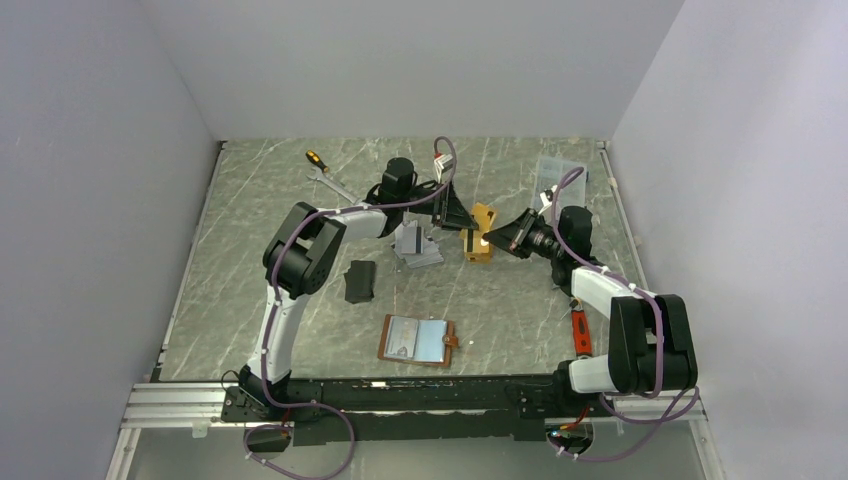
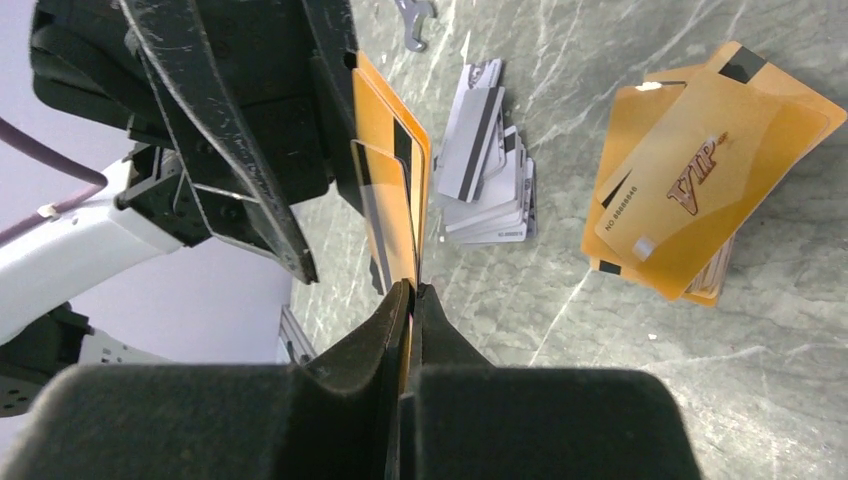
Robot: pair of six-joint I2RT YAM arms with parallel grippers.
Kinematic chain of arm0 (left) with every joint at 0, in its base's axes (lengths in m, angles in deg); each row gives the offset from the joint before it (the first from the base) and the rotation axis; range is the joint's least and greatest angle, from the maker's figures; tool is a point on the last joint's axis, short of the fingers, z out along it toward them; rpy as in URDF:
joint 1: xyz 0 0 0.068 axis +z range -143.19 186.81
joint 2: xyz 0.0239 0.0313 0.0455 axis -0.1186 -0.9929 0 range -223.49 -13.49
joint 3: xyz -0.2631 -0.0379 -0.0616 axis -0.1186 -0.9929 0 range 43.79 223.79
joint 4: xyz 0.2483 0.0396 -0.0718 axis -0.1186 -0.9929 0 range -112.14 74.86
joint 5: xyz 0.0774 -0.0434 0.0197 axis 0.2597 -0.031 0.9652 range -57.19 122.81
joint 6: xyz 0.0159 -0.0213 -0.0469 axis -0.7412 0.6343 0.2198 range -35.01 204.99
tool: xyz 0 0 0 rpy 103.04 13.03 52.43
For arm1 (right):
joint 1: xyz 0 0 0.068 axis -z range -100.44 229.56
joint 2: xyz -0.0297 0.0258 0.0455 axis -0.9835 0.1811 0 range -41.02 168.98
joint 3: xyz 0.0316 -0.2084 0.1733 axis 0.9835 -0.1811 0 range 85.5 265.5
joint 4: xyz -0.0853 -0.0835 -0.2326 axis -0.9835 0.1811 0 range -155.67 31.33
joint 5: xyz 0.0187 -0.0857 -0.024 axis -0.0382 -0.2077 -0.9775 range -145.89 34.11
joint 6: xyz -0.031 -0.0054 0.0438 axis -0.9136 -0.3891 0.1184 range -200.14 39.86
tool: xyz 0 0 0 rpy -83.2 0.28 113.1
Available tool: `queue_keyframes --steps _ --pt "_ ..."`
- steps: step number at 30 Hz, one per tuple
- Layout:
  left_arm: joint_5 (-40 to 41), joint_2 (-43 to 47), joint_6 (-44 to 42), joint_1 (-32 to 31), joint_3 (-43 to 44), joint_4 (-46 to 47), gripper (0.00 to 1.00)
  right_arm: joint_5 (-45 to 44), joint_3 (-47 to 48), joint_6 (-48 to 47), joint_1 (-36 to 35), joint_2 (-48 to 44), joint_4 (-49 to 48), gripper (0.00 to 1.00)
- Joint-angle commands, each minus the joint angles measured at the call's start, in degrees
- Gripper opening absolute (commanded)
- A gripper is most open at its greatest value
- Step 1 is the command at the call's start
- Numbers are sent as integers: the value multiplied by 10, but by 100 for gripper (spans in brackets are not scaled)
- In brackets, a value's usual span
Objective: Put the credit cards into the card holder
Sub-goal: Pick up the credit card from the center of the board.
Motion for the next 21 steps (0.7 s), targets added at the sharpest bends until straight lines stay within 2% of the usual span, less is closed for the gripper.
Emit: queue_keyframes --steps 1,5,9,14,17,19,21 --pt "-33 9 27 -4 8 77 43 -17 12 -52 -4 0 48 0" --pt "-35 7 31 -3 7 82 40 -14 16 -61 -6 2 56 0" --pt "-35 1 39 1 6 89 27 -3 22 -73 -7 -1 69 0" --pt "-33 -2 56 6 7 107 26 14 19 -81 -8 -3 75 0" --pt "-34 -2 64 6 5 119 11 22 13 -71 -9 -3 58 0" --pt "-33 -3 71 6 2 125 0 35 7 -52 -8 0 30 10" --pt "-33 -4 85 6 -2 136 0 46 1 -24 -9 5 -6 16"
